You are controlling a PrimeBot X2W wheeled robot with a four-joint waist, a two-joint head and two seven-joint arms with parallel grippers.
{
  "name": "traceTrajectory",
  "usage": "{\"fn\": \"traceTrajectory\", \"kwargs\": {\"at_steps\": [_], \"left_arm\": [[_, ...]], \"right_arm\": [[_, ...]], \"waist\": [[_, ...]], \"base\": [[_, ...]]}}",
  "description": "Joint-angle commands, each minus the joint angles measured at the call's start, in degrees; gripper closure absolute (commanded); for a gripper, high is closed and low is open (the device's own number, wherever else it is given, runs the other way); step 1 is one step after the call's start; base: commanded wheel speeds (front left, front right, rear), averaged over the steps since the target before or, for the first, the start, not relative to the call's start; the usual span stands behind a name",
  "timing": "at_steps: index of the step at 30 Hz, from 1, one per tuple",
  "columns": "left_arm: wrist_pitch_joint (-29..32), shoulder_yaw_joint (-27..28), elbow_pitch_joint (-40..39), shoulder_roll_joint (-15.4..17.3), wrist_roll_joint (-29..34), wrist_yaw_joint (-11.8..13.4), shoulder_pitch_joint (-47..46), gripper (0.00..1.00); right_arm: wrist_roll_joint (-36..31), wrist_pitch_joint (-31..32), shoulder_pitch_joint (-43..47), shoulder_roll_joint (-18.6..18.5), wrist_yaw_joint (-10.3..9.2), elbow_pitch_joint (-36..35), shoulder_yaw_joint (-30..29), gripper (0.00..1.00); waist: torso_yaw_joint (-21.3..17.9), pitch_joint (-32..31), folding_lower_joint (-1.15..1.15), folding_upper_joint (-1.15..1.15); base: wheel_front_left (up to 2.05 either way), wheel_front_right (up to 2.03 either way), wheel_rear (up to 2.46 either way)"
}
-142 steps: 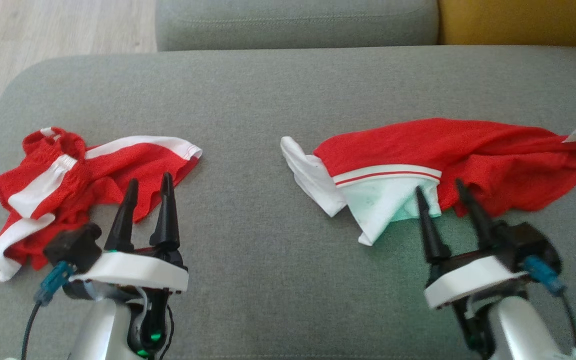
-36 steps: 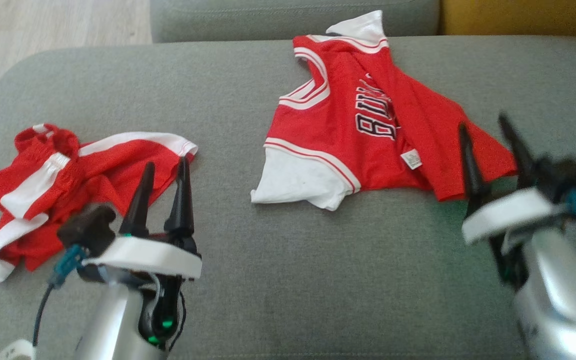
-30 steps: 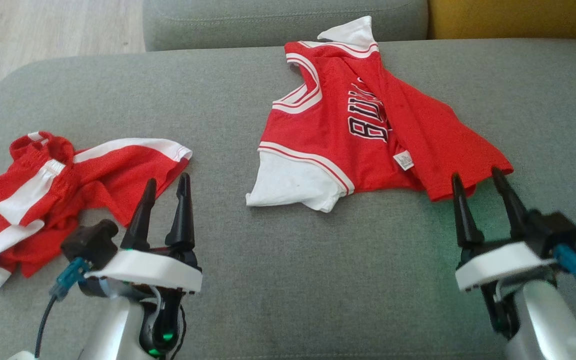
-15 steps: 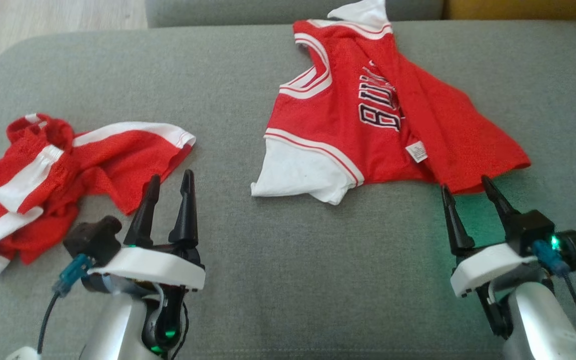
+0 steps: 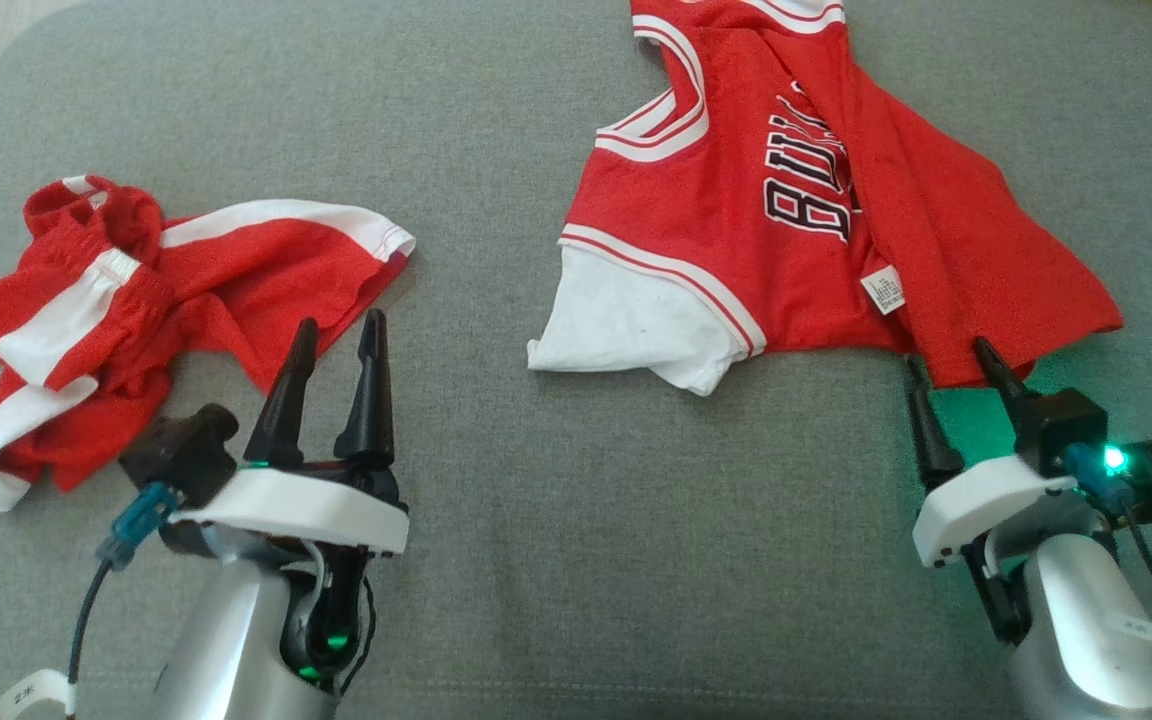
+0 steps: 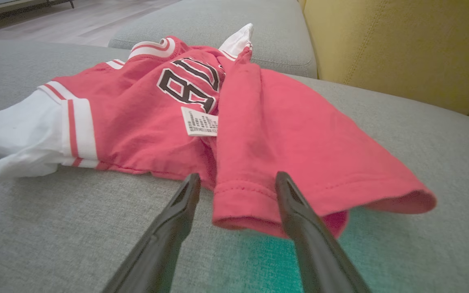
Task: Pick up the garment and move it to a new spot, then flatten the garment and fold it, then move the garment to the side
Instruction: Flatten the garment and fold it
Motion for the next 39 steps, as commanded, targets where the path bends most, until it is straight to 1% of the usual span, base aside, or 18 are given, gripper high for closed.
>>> {"fn": "traceTrajectory", "kwargs": {"at_steps": [1, 5, 10, 14, 17, 22, 25, 28, 32, 34, 35, 36, 37, 38, 39], "left_arm": [[-0.3, 1.8, -1.7, 0.8, 0.3, -0.3, -2.5, 0.0], [-0.3, 1.7, -1.4, 0.8, 0.3, -0.3, -2.6, 0.0], [-0.3, 1.5, -1.1, 0.8, 0.1, -0.2, -2.3, 0.0], [-0.3, 1.2, -1.2, 0.8, -0.2, -0.1, -2.2, 0.0], [-0.3, 0.8, -1.2, 0.8, -0.3, 0.0, -2.2, 0.0], [-0.3, 0.1, -1.7, 0.8, -0.4, 0.0, -2.4, 0.0], [-0.3, 0.1, -1.9, 0.8, -0.3, -0.1, -3.0, 0.0], [-0.3, -0.1, -1.9, 0.8, -0.2, -0.4, -3.9, 0.0], [-0.3, -0.6, -1.9, 0.8, -0.5, -0.8, -5.4, 0.0], [-0.3, -0.9, -2.0, 0.8, -0.7, -0.8, -6.1, 0.0], [-0.3, -0.9, -2.0, 0.8, -0.7, -0.8, -6.1, 0.0], [-0.3, -1.0, -2.0, 0.8, -0.9, -0.9, -6.4, 0.0], [-0.3, -1.2, -1.9, 0.8, -1.0, -0.9, -6.9, 0.0], [-0.3, -1.3, -1.9, 0.8, -1.0, -1.0, -7.1, 0.0], [-0.3, -1.3, -1.8, 0.8, -1.0, -1.0, -7.2, 0.0]], "right_arm": [[-0.3, -0.5, -1.9, 0.2, 0.2, -1.3, 0.8, 1.0], [0.0, -0.9, -2.2, 0.3, 0.2, -1.9, -0.2, 1.0], [0.2, -0.4, -2.1, -0.4, 0.2, -5.4, -1.3, 1.0], [0.9, 1.3, -3.0, -1.9, 0.2, -9.8, -2.1, 1.0], [1.5, 3.4, -4.7, -4.1, 0.2, -13.2, -2.5, 1.0], [2.7, 7.7, -9.9, -10.5, 0.2, -16.0, -2.7, 1.0], [3.6, 10.5, -14.6, -15.4, 0.2, -15.4, -2.9, 1.0], [4.3, 13.4, -19.6, -20.9, 0.2, -12.0, -2.7, 1.0], [4.7, 16.9, -25.1, -27.3, 0.2, -5.3, -2.5, 1.0], [4.7, 17.6, -27.6, -30.0, 0.2, -1.3, -2.7, 1.0], [4.7, 17.6, -27.6, -30.0, 0.2, -1.3, -2.7, 1.0], [4.6, 17.7, -28.8, -31.0, 0.2, 0.7, -3.0, 1.0], [3.3, 17.4, -30.7, -32.0, 0.2, 3.8, -3.3, 0.59], [2.8, 17.3, -31.6, -32.1, 0.2, 5.4, -3.1, 0.22], [3.1, 17.0, -32.7, -31.8, 0.2, 6.9, -2.5, 0.0]], "waist": [[0.0, 0.1, 0.0, 0.0], [-0.2, -0.2, 0.0, 0.0], [-0.6, -1.1, 0.0, 0.0], [-0.9, -1.6, 0.0, 0.0], [-0.8, -1.6, 0.0, 0.0], [-0.3, -0.6, 0.0, 0.0], [0.3, 0.9, 0.0, 0.0], [1.3, 2.6, 0.0, 0.0], [2.9, 5.0, 0.0, 0.0], [3.7, 6.0, 0.0, 0.0], [3.7, 6.0, 0.0, 0.0], [4.1, 6.5, 0.0, 0.0], [4.6, 7.2, 0.0, 0.0], [4.7, 7.4, 0.0, 0.0], [4.9, 7.6, 0.0, 0.0]], "base": [[0.0, 0.0, 0.0], [0.0, 0.0, 0.0], [0.0, 0.0, 0.0], [0.0, 0.0, 0.0], [0.0, 0.0, 0.0], [0.0, 0.0, 0.0], [0.0, 0.0, 0.0], [0.0, 0.0, 0.0], [0.0, 0.0, 0.0], [0.0, 0.0, 0.0], [0.0, 0.0, 0.0], [0.0, 0.0, 0.0], [0.0, 0.0, 0.0], [0.0, 0.0, 0.0], [0.0, 0.0, 0.0]]}}
